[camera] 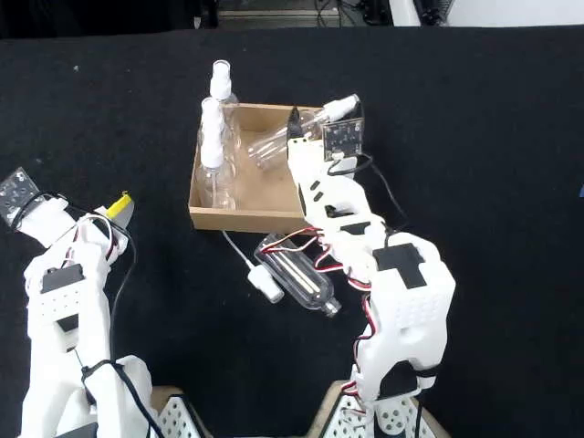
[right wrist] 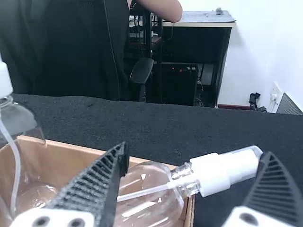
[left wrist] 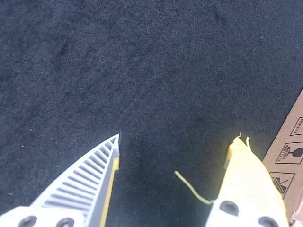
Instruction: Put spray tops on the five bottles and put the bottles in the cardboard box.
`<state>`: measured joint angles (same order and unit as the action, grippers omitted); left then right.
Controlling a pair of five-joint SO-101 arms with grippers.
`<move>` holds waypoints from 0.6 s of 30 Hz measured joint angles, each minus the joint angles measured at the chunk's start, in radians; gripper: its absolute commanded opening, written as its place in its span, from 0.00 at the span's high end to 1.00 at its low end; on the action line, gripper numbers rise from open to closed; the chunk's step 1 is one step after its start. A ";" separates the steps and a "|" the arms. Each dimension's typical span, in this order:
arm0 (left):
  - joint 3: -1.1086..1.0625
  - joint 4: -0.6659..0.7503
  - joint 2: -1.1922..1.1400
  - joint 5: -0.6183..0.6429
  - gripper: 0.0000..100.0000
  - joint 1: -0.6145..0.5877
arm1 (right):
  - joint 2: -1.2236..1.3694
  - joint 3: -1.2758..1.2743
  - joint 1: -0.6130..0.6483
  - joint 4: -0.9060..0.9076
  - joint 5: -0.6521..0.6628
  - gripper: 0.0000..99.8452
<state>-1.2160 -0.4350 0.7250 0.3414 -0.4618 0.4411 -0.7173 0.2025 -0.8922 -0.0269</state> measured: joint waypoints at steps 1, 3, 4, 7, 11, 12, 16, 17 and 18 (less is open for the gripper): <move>0.000 0.000 0.000 0.000 0.66 0.000 | -0.009 0.000 0.000 0.000 0.000 0.62; 0.000 0.000 0.000 0.000 0.66 0.000 | -0.049 -0.011 -0.006 0.000 -0.031 0.62; 0.000 0.000 0.000 0.000 0.66 0.000 | -0.074 -0.014 -0.017 0.009 -0.058 0.62; 0.000 0.000 0.000 0.000 0.66 0.000 | -0.181 -0.015 -0.055 0.137 -0.181 0.62; 0.000 0.000 0.000 0.000 0.66 0.000 | -0.367 -0.003 -0.069 0.500 -0.333 0.62; 0.000 0.000 0.000 0.000 0.66 0.000 | -0.404 0.020 -0.069 0.612 -0.368 0.62; 0.000 0.000 0.000 0.000 0.66 0.000 | -0.517 0.137 -0.069 1.031 -0.516 0.67; 0.000 0.000 0.000 0.000 0.66 0.000 | -0.526 0.166 -0.069 1.122 -0.551 0.71; 0.000 0.000 0.000 0.000 0.66 0.000 | -0.531 0.195 -0.069 1.203 -0.580 0.76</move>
<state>-1.2160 -0.4350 0.7250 0.3414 -0.4618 -0.0898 -0.5224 0.1335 0.3107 -0.6068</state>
